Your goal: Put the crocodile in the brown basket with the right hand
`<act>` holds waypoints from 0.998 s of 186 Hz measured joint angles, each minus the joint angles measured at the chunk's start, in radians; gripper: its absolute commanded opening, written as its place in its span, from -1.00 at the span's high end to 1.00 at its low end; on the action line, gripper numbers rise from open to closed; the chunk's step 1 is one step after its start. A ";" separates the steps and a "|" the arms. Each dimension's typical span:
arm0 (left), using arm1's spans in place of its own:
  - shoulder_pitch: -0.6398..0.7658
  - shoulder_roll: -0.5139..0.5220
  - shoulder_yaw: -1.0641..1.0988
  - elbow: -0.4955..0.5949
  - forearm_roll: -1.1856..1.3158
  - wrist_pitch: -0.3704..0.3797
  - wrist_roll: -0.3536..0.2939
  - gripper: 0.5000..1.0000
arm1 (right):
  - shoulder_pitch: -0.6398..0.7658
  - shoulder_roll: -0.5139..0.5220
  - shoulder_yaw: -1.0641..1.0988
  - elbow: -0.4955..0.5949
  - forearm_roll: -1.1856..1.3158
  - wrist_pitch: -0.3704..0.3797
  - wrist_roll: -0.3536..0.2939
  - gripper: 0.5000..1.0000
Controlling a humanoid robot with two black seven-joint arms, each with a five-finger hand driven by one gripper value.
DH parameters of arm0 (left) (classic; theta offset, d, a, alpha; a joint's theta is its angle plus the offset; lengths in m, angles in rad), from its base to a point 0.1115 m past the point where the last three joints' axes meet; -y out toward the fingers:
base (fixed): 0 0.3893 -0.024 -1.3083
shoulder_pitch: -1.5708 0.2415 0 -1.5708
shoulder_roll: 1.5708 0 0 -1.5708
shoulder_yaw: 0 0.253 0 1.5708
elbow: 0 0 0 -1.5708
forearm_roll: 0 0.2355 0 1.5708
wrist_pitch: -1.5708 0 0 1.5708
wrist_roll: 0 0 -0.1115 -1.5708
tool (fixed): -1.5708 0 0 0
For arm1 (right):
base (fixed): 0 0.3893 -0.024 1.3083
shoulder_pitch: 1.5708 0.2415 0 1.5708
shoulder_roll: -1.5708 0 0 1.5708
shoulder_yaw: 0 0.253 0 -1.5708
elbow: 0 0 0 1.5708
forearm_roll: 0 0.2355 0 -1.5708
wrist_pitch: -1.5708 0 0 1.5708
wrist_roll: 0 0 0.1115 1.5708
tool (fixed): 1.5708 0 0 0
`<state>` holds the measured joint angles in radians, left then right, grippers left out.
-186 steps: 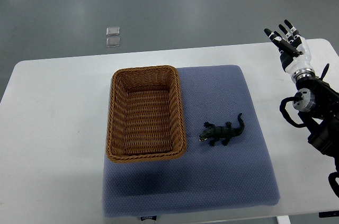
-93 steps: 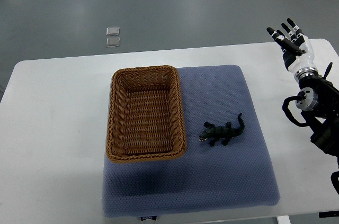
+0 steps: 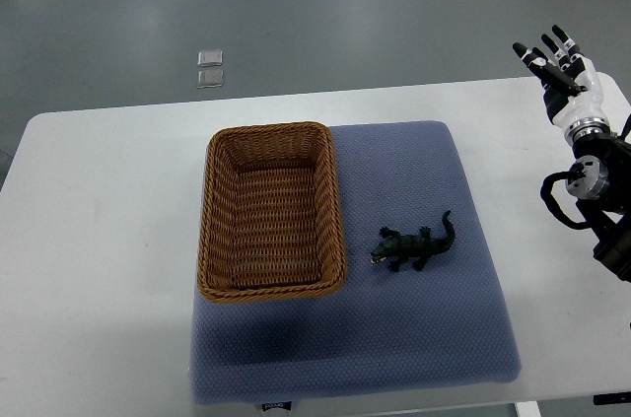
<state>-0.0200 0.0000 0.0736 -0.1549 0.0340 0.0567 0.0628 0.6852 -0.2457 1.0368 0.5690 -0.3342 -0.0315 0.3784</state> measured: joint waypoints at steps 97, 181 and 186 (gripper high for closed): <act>0.000 0.000 0.002 0.001 0.000 0.000 0.000 -1.00 | 0.010 -0.049 -0.001 0.036 -0.003 -0.034 -0.001 -0.66; 0.000 0.000 0.001 0.000 0.000 0.000 0.000 -1.00 | 0.091 -0.224 -0.275 0.160 -0.281 -0.045 0.002 -0.66; 0.000 0.000 0.001 0.000 0.000 0.000 0.000 -1.00 | 0.099 -0.246 -0.303 0.175 -0.321 -0.043 0.003 -0.66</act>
<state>-0.0198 0.0000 0.0744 -0.1550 0.0337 0.0567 0.0628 0.7844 -0.4921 0.7339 0.7441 -0.6554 -0.0750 0.3815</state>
